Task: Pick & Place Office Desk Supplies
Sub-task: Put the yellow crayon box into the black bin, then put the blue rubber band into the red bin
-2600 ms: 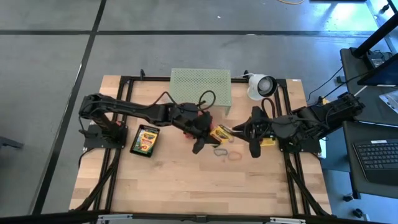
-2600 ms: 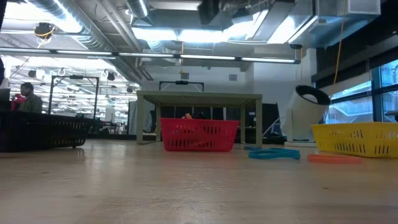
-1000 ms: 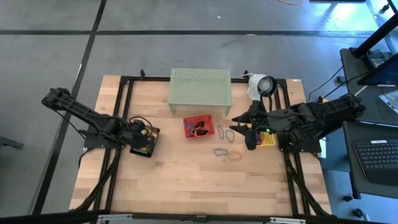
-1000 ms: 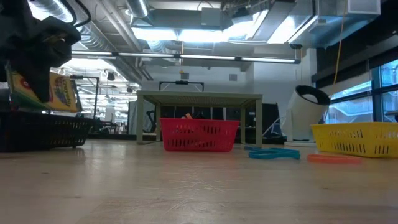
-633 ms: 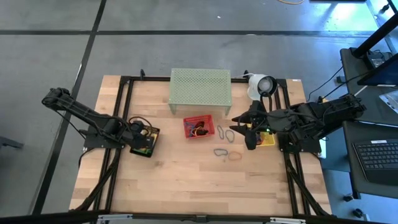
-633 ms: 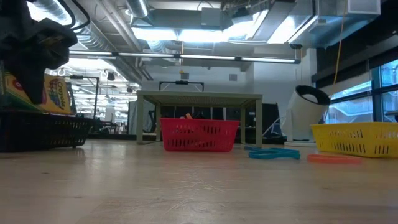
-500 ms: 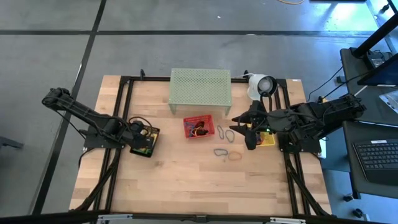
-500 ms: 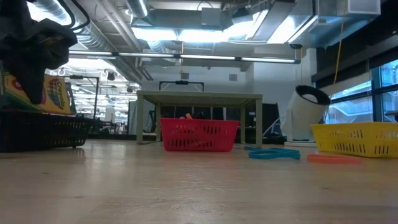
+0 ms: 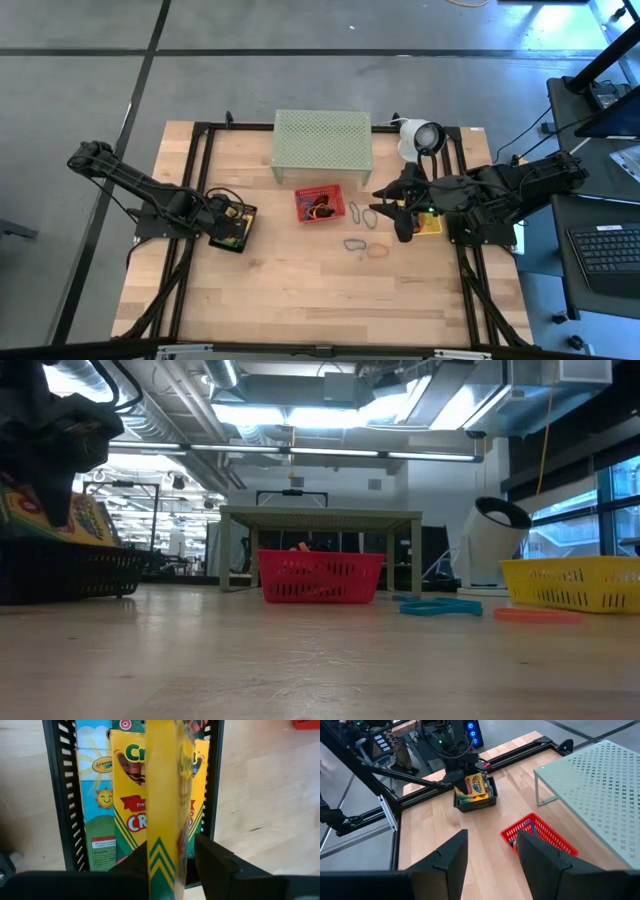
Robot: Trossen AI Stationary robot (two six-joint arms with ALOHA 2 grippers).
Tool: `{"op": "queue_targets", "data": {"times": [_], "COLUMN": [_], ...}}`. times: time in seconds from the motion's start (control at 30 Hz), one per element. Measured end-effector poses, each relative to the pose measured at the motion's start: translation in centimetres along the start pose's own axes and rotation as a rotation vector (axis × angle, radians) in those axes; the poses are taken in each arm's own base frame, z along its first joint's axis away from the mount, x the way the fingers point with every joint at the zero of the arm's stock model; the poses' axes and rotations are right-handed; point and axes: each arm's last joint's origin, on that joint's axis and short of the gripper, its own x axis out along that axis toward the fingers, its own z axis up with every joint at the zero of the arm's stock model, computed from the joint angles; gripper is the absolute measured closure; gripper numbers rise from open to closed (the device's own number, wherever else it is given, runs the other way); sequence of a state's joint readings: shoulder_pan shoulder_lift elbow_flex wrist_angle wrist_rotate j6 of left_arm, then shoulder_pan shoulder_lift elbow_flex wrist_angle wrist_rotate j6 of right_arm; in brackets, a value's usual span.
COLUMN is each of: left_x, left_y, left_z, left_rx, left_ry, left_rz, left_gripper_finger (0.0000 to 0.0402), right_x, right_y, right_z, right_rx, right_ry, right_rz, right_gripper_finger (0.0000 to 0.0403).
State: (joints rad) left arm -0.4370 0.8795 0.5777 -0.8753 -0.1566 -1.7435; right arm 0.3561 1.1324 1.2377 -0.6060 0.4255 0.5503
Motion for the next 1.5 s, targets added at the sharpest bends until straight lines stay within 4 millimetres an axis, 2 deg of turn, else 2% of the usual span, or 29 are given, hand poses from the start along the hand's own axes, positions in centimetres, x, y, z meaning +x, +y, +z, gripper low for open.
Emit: {"op": "queue_targets", "data": {"times": [0.57, 1.1, 1.27, 1.5], "left_x": [0.0, -0.2, -0.6, -2.0], "left_y": [0.2, 1.3, 1.2, -0.6], "left_z": [0.2, 0.5, 0.9, 1.3], "left_rx": [0.094, 0.006, -0.050, -0.049], "left_ry": [-0.064, -0.115, -0.223, -0.339], "left_rz": [0.018, 0.115, 0.045, -0.268], "left_gripper_finger": [0.0200, 0.0192, 0.0192, 0.0192], "right_x": [0.0, 0.0, 0.0, 0.2], "right_y": [0.0, 0.0, 0.0, -0.4], "right_z": [0.0, 0.0, 0.0, 0.3], "right_rx": [-0.001, -0.009, -0.011, -0.009], "right_ry": [0.000, 0.000, 0.000, -0.009], "right_rz": [0.000, 0.000, 0.000, -0.018], "right_gripper_finger": [0.0234, 0.0234, 0.0234, 0.0234]}}
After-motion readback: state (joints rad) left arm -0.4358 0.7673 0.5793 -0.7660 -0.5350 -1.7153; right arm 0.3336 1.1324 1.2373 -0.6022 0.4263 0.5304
